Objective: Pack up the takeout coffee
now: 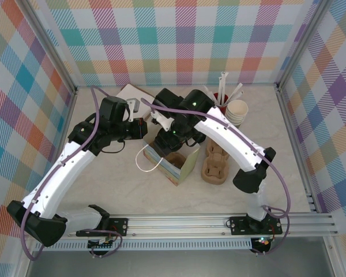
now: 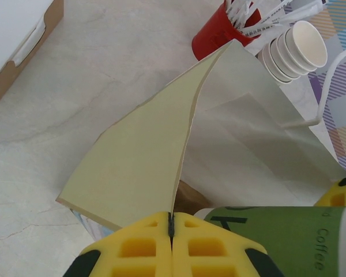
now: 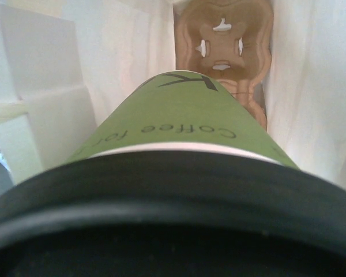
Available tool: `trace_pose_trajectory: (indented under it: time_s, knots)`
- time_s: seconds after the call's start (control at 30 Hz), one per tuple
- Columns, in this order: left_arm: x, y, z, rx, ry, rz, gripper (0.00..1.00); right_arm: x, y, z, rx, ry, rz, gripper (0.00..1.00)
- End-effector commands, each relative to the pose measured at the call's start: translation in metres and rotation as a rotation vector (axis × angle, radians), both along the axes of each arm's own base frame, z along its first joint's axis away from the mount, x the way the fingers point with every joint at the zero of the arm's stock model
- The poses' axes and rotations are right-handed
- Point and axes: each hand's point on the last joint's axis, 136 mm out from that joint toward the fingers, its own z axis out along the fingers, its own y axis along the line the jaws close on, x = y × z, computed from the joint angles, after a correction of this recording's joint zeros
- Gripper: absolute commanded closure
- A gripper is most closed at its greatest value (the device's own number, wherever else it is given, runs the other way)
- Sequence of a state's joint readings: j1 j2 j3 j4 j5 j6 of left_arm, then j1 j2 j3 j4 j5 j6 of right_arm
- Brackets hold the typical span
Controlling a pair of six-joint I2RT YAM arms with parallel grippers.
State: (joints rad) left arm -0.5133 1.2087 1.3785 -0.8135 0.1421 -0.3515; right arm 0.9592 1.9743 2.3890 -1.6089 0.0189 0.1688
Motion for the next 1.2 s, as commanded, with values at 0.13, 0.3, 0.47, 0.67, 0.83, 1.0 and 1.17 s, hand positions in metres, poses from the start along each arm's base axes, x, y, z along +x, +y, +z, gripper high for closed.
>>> trace_pose_trajectory:
  time_s: [0.13, 0.3, 0.47, 0.67, 0.83, 1.0, 1.17]
  knots:
    - [-0.009, -0.004, 0.000, -0.004, 0.007, -0.040, 0.95, -0.014, -0.049, -0.025, -0.219, 0.115, -0.020, 0.26]
    - [-0.008, -0.005, -0.001, -0.006, 0.010, -0.041, 0.95, -0.008, -0.058, -0.032, -0.254, 0.113, -0.018, 0.25]
    - [-0.008, -0.005, -0.003, -0.009, 0.017, -0.039, 0.95, -0.007, -0.060, -0.044, -0.302, 0.125, 0.019, 0.25]
    - [-0.006, -0.003, -0.011, 0.007, 0.033, -0.016, 0.95, -0.004, -0.057, -0.057, -0.319, 0.136, 0.043, 0.25]
    - [-0.003, -0.001, -0.021, 0.025, 0.059, 0.003, 0.95, 0.001, -0.054, -0.066, -0.320, 0.140, 0.050, 0.25]
    - [0.000, 0.003, -0.029, 0.038, 0.074, 0.024, 0.94, 0.005, -0.051, -0.071, -0.279, 0.144, 0.056, 0.25]
    - [0.001, 0.005, -0.032, 0.041, 0.075, 0.035, 0.92, 0.004, -0.057, -0.080, -0.308, 0.160, 0.084, 0.25]
